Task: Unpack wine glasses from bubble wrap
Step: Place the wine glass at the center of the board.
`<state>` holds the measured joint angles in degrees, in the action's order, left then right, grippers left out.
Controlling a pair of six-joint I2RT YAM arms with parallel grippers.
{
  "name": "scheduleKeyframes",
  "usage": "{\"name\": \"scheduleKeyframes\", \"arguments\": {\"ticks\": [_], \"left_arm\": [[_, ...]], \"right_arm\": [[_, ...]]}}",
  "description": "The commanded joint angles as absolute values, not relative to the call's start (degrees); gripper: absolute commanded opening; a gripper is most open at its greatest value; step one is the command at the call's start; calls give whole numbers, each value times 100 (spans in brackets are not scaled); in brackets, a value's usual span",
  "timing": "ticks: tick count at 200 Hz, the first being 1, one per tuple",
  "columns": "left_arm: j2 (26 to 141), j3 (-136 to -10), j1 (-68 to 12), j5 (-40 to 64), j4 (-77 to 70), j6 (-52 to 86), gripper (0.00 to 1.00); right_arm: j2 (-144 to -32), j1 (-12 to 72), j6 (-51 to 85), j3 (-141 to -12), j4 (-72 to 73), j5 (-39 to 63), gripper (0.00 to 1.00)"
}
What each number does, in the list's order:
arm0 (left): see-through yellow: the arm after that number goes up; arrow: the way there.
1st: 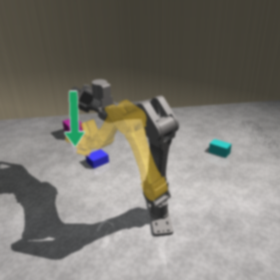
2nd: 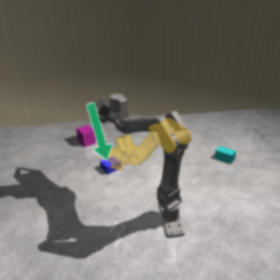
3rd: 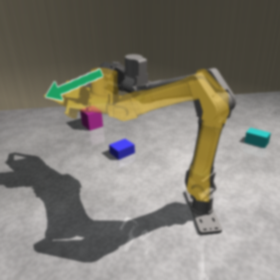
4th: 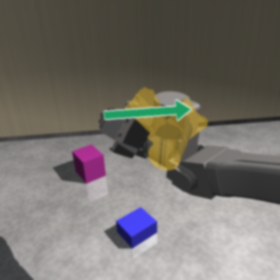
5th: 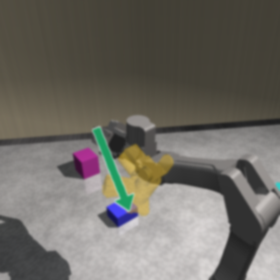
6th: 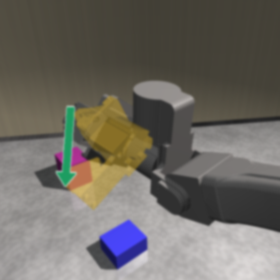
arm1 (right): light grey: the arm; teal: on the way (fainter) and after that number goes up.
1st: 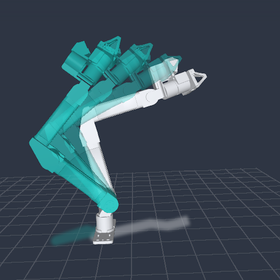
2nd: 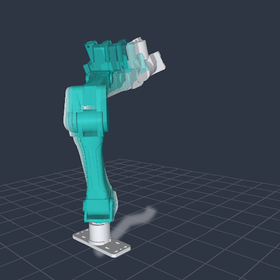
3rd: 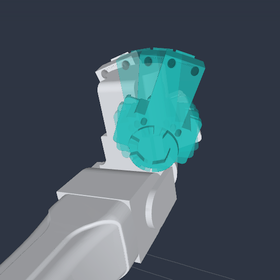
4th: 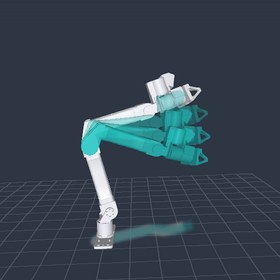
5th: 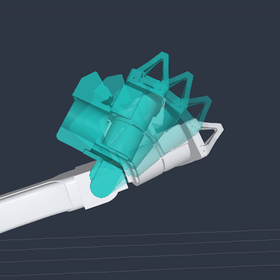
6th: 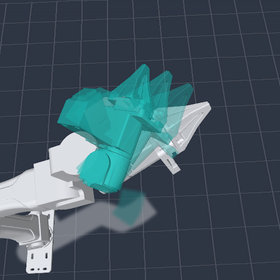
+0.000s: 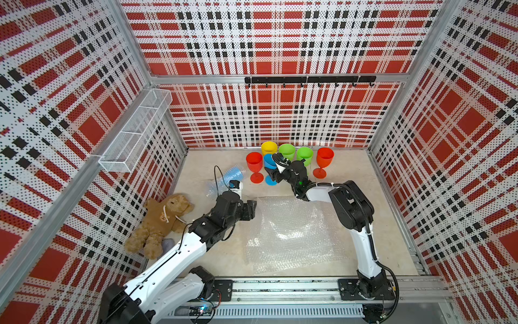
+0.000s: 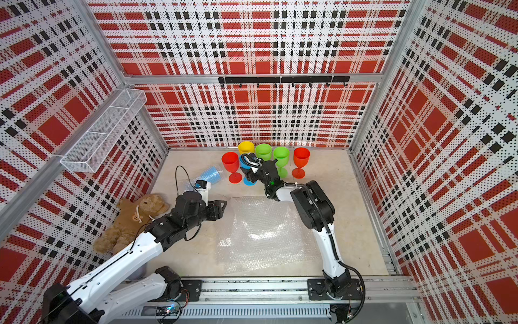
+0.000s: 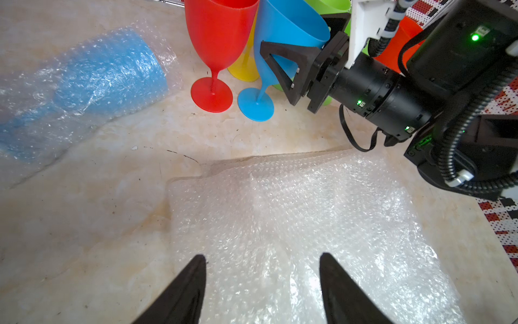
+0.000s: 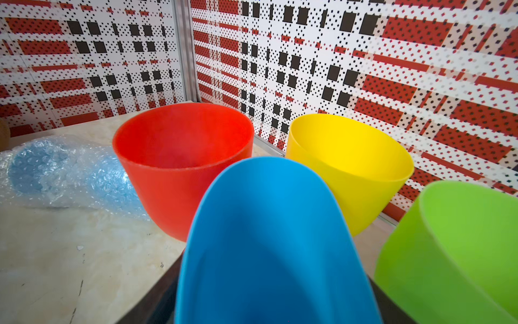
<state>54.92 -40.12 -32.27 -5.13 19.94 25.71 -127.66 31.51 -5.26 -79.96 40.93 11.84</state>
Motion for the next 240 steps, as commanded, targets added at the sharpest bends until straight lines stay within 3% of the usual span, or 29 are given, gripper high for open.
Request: {"name": "scheduleKeyframes", "arguments": {"ticks": [1, 20, 31, 109, 157, 176, 189, 207, 226, 240], "left_arm": [[5508, -3964, -3173, -472, 1924, 2594, 66], [5504, -3964, -3157, -483, 1925, 2593, 66], [5503, -3964, -3151, -467, 1918, 2593, 66], [5476, -3973, -3094, -548, 1942, 2575, 65], [5375, -4190, -2767, -576, 2106, 2646, 67], [5415, -4465, -2483, -672, 2158, 2927, 73], [5555, -4664, -2174, -458, 2123, 3123, 87], [5902, -4937, -1682, -430, 2119, 3501, 99], [6366, -5201, -1012, -454, 2119, 4031, 98], [6868, -5457, -622, -491, 2235, 4554, 98]], "right_arm": [[-12885, 3153, -592, -8112, 4100, 1257, 77], [-12860, 3149, -559, -8071, 4148, 1265, 88], [-12819, 3153, -558, -8045, 4186, 1250, 100], [-11731, 3129, -644, -7565, 4473, 1292, 100], [-9667, 3126, -367, -6884, 3913, 1235, 100], [-8754, 3142, -17, -6832, 2966, 1072, 100], [-8311, 3144, 645, -7239, 1389, 621, 100], [-7942, 3130, 1022, -7663, -415, 143, 100], [-7082, 3104, 1237, -6619, 24, 36, 100], [-6411, 2906, 2146, -5746, 633, -220, 100]]}}
